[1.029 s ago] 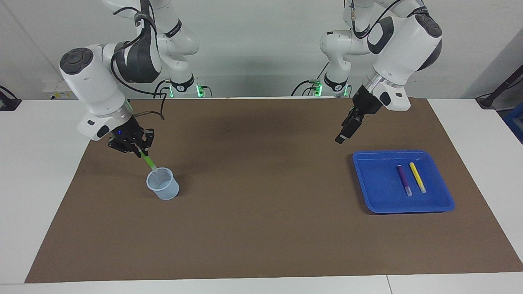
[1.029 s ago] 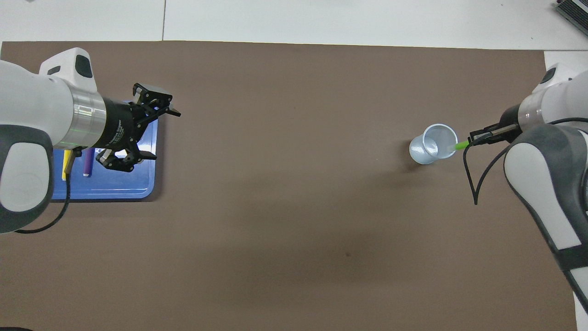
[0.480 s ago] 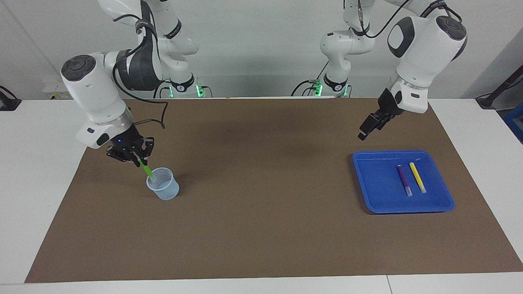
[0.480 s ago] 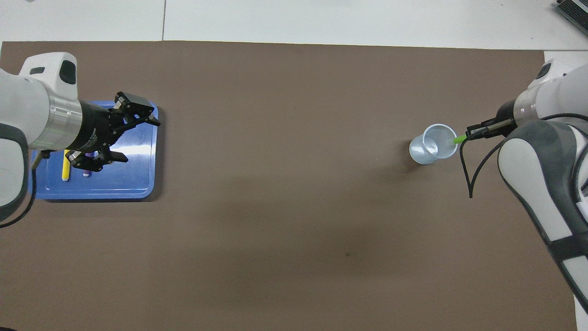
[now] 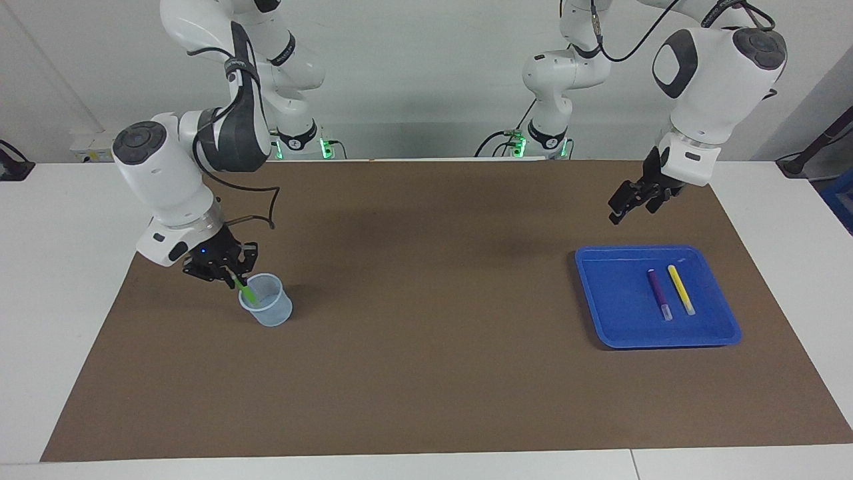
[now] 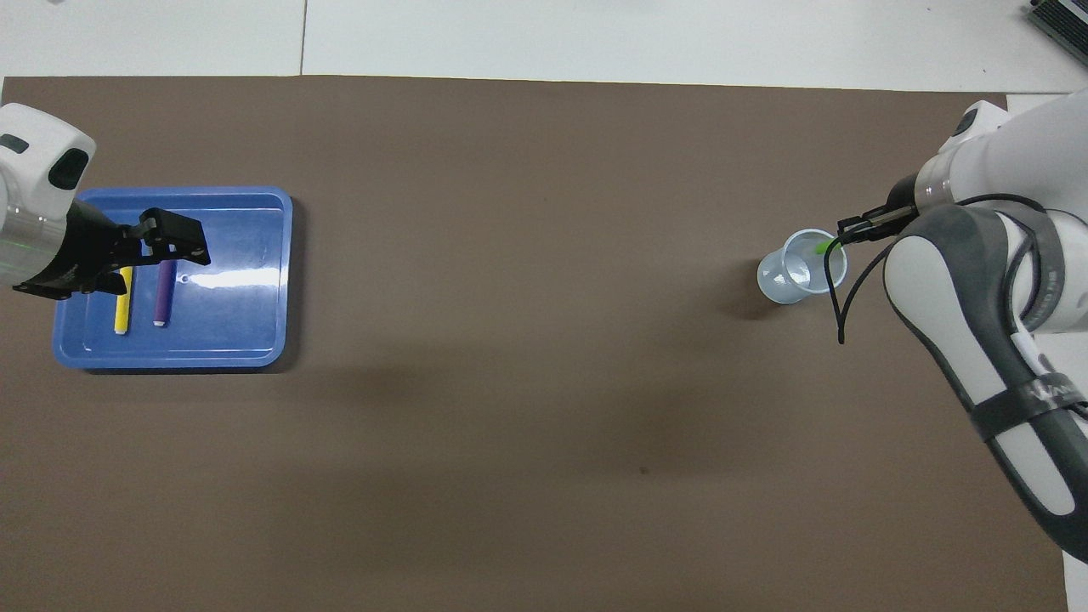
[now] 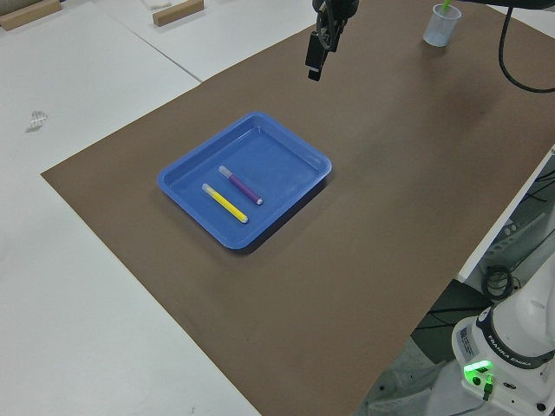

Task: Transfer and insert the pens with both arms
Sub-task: 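Lower the green pen into the white cup and open the right gripper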

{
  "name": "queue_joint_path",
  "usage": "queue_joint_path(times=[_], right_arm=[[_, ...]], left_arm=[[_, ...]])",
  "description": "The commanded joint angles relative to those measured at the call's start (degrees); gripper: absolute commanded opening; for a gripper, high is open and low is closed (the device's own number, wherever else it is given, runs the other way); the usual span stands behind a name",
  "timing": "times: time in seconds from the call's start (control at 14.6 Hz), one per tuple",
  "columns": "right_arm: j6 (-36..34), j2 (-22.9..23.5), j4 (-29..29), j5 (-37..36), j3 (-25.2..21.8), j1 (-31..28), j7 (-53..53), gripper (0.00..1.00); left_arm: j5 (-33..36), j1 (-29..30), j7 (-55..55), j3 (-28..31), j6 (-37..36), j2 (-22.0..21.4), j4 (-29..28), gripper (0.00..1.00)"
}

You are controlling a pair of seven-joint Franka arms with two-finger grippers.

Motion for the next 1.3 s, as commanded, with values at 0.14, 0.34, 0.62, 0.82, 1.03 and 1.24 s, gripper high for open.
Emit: queue_joint_path(times=[0.14,0.34,0.62,0.82,1.03,1.24], right_arm=[[-0.80,-0.15,0.77,-1.34,0.23,-0.11,0.36,1.00],[-4.92,-1.81,2.35,-1.34,0.23,-0.11,2.47,1.00],[-13.70,-5.94,5.51,-1.08,0.23,-0.11,4.66,1.00],[-19.95,-8.06,8.67,-0.55,0.31,-0.11,6.69,1.00],[-25.93,-7.89,13.50,-0.38,0.23,-1.07,6.87,1.00],[-29.46,-7.71,14.84,-1.08,0.23,-2.21,6.87,1.00]], left_arm=[[2.24,0.61,1.90,-0.33,-1.26,-2.28,-1.96,1.00],[2.24,0.61,2.51,-0.33,-0.64,-2.90,-3.11,1.00],[2.24,1.57,1.99,-0.15,-2.30,-3.25,-3.28,1.00],[2.24,0.96,2.08,-0.16,-3.45,-3.34,-3.46,1.00],[2.24,0.87,2.17,-0.16,-3.54,-3.43,-3.55,1.00],[2.24,1.66,2.87,-0.16,-3.28,-3.43,-3.46,1.00]])
